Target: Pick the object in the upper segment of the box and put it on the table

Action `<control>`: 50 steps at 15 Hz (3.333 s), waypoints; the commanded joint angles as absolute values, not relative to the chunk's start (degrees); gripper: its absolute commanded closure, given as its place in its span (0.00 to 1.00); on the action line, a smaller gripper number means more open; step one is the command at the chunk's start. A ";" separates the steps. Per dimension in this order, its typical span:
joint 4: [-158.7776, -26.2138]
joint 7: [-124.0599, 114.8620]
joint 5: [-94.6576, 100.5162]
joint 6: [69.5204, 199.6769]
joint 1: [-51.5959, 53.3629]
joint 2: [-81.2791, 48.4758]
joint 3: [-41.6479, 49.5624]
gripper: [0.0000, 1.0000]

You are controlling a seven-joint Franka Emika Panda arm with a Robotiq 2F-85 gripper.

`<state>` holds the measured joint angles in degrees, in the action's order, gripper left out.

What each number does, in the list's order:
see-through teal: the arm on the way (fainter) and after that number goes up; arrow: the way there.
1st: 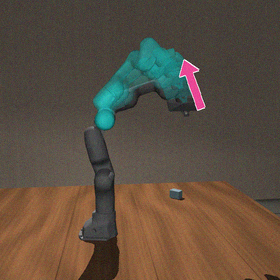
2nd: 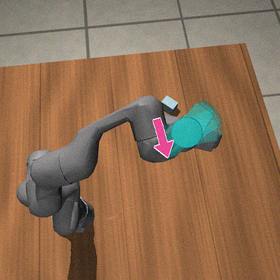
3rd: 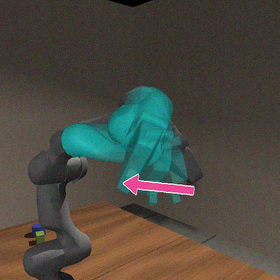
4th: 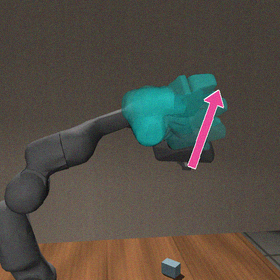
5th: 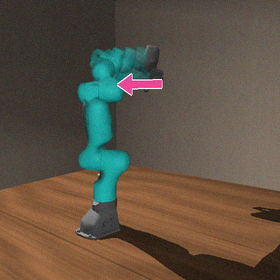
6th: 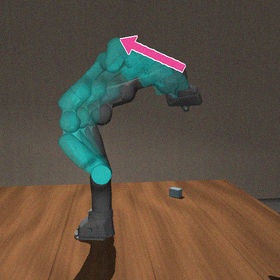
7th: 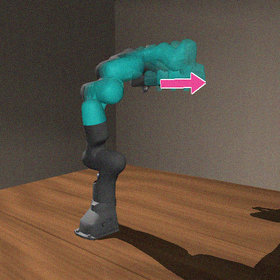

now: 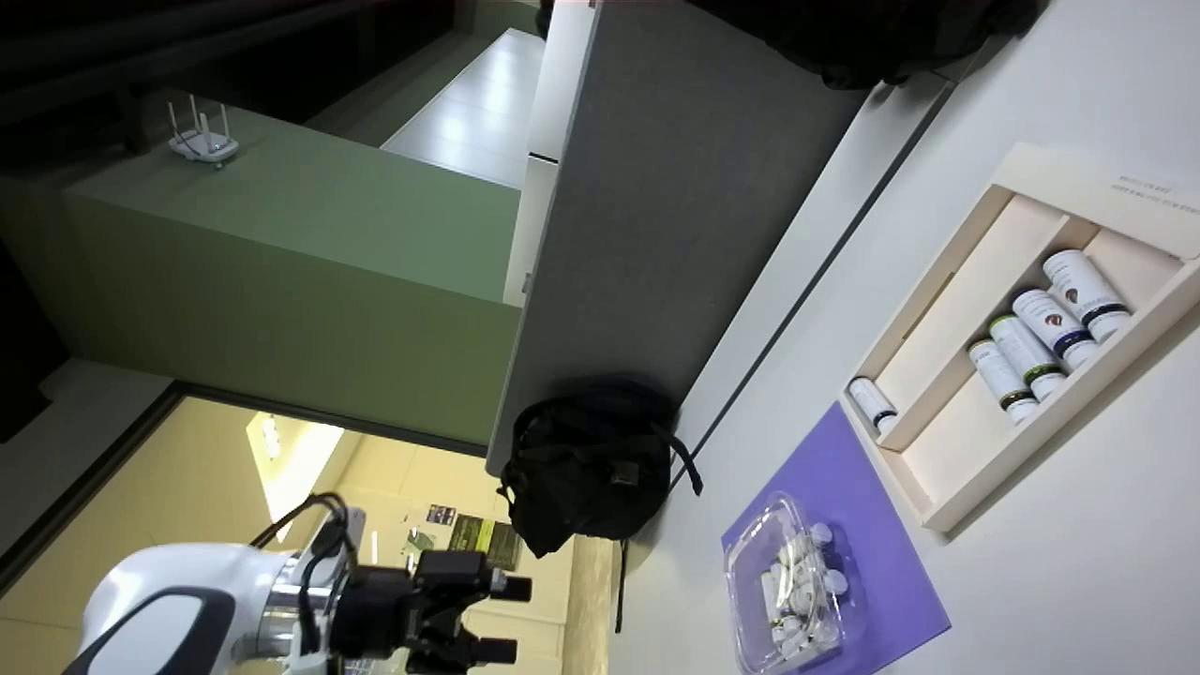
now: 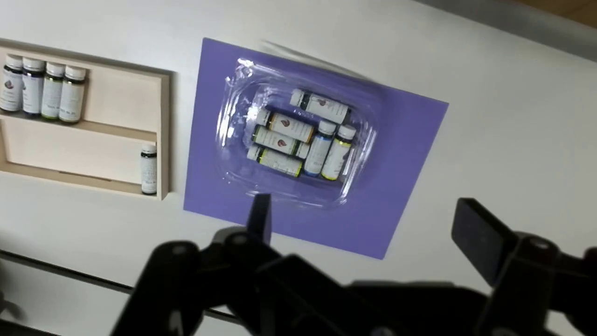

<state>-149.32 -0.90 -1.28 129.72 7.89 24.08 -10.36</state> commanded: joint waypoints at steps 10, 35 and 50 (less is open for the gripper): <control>-146.48 8.96 -1.65 132.57 5.37 15.44 -2.73 0.00; -133.52 21.62 5.05 139.72 -5.60 -0.13 8.37 0.00; -102.50 22.50 -5.13 133.48 -11.03 -38.67 4.04 0.00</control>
<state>-104.40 32.40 -7.67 137.07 -13.62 -35.64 4.35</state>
